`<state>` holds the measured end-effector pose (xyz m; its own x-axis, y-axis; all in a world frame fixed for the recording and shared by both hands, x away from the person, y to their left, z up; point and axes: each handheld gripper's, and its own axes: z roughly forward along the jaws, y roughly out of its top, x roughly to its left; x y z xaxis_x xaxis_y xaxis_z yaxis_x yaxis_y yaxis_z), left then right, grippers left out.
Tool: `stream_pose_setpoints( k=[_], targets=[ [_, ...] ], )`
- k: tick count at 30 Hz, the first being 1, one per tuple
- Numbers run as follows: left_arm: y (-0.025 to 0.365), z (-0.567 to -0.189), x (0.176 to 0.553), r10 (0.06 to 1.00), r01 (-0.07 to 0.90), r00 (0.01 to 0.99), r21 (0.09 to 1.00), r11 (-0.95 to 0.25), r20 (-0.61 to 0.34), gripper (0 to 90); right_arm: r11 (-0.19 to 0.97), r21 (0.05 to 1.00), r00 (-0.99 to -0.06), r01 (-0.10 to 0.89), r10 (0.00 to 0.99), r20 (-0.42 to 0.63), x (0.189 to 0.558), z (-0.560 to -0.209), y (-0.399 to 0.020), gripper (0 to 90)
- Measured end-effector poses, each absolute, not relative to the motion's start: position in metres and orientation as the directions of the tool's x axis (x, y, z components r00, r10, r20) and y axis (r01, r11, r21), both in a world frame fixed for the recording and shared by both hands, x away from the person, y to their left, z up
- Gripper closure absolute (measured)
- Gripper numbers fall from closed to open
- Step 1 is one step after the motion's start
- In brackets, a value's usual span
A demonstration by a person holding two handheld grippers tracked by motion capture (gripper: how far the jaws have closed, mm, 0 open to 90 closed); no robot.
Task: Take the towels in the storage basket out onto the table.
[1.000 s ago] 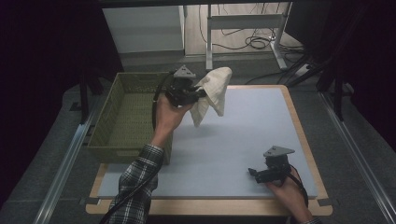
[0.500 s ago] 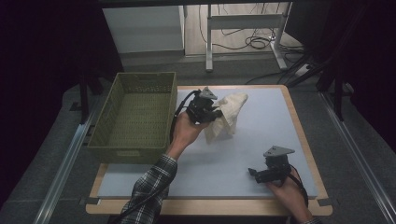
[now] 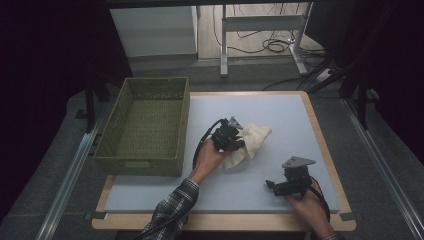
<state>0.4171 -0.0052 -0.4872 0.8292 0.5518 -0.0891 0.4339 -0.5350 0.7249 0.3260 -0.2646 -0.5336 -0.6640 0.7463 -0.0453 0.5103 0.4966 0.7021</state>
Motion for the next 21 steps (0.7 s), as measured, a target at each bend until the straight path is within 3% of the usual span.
stream_pose_setpoints(
  k=[8,15,21],
  targets=[
    [-0.015,-0.518,0.409,0.530,0.437,0.843,0.689,-0.579,-0.090,72.9,0.497,0.702,-0.664,0.511,0.746,-0.044,0.326,-0.534,-0.265,0.5],
    [-0.013,-0.524,0.402,0.539,0.450,0.833,0.722,-0.526,-0.126,38.7,0.496,0.702,-0.664,0.510,0.746,-0.045,0.326,-0.534,-0.265,0.5],
    [0.008,-0.511,0.383,0.557,0.438,0.822,0.759,-0.482,-0.120,27.6,0.495,0.702,-0.664,0.511,0.746,-0.043,0.326,-0.534,-0.265,0.6]
  ],
)
